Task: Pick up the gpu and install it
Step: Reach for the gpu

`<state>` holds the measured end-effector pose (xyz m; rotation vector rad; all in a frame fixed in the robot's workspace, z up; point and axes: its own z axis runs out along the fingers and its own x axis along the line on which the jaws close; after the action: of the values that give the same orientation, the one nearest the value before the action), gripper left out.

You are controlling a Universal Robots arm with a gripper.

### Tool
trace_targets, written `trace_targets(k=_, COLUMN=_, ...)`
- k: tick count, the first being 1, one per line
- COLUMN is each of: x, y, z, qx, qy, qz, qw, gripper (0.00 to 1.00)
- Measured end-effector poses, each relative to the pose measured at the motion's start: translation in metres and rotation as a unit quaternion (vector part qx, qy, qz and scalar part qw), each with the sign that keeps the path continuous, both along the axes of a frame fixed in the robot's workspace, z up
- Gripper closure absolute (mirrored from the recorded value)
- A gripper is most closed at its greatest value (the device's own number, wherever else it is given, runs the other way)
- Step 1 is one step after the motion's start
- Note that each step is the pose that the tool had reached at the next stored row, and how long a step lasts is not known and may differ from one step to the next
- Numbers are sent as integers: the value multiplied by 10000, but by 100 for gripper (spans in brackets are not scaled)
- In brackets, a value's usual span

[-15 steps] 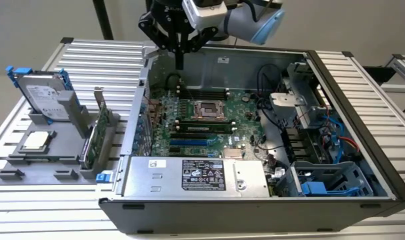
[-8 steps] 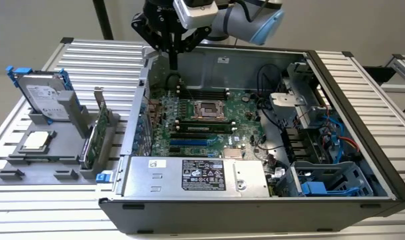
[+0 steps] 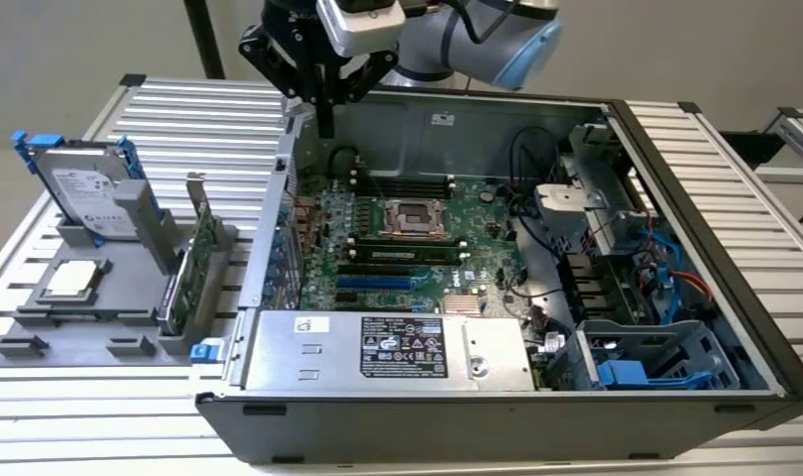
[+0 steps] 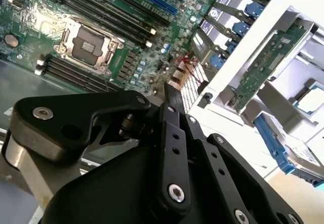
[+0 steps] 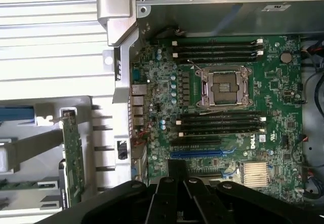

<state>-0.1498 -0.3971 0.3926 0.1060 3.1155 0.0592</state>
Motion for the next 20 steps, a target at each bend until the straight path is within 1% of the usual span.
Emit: trace_targets(k=20, x=-296, y=0, z=0, qx=0, qy=0, qz=0, qw=10000, gripper=100)
